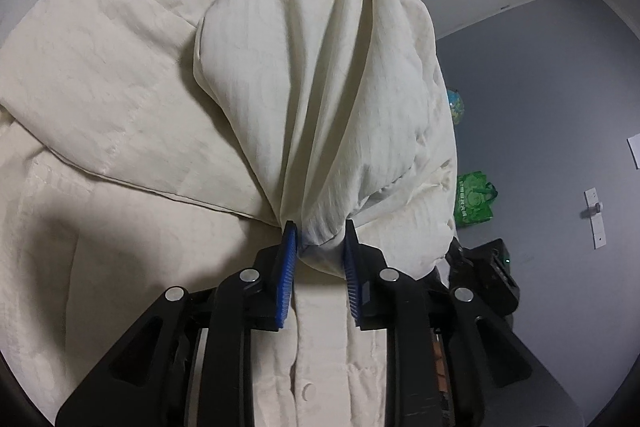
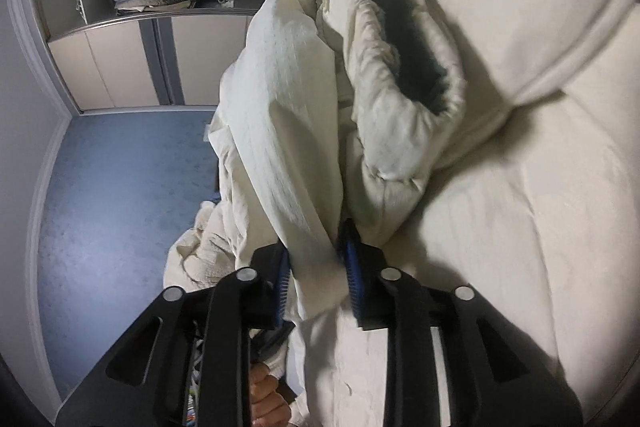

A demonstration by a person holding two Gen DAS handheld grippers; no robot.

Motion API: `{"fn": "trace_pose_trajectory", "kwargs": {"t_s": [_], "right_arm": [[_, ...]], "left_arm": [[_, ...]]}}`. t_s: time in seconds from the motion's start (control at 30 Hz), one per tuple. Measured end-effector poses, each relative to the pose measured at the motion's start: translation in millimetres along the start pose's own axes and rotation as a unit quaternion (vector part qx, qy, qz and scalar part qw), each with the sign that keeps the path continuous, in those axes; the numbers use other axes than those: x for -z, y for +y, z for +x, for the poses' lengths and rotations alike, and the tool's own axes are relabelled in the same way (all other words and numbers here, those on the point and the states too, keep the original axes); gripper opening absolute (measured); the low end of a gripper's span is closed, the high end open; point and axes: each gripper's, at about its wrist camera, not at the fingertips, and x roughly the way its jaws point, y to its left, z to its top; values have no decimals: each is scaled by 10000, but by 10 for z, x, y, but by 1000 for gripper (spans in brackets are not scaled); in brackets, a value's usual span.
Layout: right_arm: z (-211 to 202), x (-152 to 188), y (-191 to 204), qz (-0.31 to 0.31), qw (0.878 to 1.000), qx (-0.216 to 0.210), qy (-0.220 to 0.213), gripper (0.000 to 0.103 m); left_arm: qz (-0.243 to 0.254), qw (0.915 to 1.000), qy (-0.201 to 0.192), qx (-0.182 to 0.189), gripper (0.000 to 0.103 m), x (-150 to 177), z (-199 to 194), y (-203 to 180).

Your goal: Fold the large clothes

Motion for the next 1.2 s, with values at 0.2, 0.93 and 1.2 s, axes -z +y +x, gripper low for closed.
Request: {"fn": "trace_pose_trajectory", "kwargs": {"t_s": [0.2,0.93,1.2], "right_arm": [[-231,159,408,-718,9961,461,-230,25],[388,601,1148,-2963,9353,1925,187,9],[585,928,873,-3691,8898,2661,358,8]], "left_arm": [[93,9999,-62,-15,25,3,-103,49],[455,9984,-308,-166,10,-201,-317,-147],[-47,9996,-220,-191,10,61,-182,265]]}}
